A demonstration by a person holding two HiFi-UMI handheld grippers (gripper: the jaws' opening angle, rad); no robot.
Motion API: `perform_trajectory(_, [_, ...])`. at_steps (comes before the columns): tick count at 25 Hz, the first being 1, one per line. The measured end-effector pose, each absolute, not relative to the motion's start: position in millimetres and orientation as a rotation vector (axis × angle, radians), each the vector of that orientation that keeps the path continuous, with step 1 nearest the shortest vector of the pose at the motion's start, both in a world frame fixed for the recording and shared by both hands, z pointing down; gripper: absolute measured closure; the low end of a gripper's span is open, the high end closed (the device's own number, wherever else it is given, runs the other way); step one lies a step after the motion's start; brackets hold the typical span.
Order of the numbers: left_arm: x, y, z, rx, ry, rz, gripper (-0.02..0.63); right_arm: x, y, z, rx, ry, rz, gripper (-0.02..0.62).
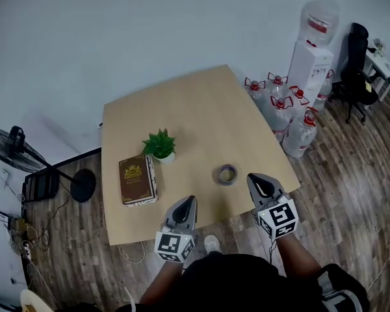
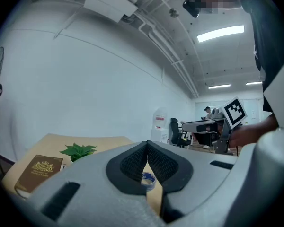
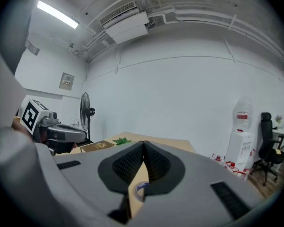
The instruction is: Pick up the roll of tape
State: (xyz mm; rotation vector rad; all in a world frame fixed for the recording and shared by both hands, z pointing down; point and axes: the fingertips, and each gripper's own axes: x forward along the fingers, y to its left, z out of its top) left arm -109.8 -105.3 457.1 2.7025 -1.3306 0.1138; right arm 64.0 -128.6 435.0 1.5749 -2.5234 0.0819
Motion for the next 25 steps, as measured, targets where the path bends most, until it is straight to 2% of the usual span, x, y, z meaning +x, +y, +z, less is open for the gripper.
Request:
perform_trajectory(13, [-113, -180, 464, 2.733, -1.258, 0.146, 0.603, 56, -200, 467, 1.593, -2.457, 0.155, 0.598])
perform_trajectory(22, [-98, -202, 477, 2.633, -1.357, 0.192, 0.603, 68, -244, 512, 1.426, -2.438, 0.265, 0.389])
perform_trajectory(25, [-95, -204, 485, 2.592, -1.392, 0.202, 0.603, 70, -253, 541, 1.354, -2.423, 0.332, 0.359])
